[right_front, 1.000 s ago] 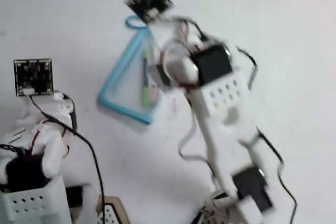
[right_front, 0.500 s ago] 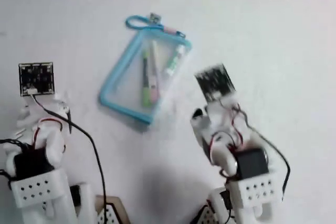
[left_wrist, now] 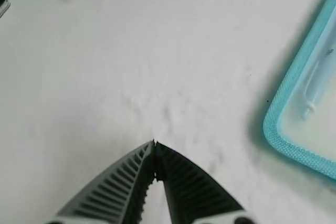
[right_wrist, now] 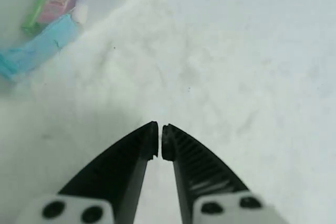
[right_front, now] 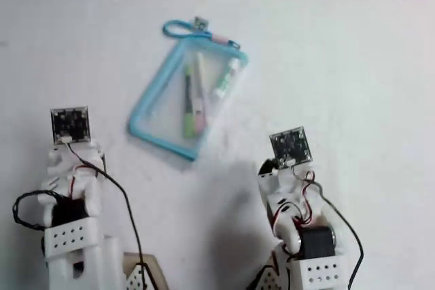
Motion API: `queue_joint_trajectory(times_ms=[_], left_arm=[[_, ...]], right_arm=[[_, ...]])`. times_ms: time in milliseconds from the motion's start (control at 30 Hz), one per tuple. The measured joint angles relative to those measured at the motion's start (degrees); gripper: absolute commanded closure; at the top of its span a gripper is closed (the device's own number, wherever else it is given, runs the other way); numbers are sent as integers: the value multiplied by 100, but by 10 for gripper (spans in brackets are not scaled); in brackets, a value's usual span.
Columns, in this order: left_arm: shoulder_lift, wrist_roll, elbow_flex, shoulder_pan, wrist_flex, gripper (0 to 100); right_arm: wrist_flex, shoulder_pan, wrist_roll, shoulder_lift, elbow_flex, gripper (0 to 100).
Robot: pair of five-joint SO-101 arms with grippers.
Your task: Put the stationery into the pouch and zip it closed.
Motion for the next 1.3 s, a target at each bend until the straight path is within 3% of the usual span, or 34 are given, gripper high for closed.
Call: queue_joint_trajectory(times_ms=[300, 433, 700, 1300], left_arm=[[9, 0, 695, 62, -1187, 976], [0, 0, 703, -62, -1143, 976], [0, 0, 703, -70, -141, 976], [0, 0, 703, -70, -97, 976]], right_arm=[[1143, -18, 0, 114, 369, 974], [1301, -18, 0, 0, 369, 974], [1310, -18, 0, 0, 369, 974], [1310, -18, 0, 0, 369, 974]])
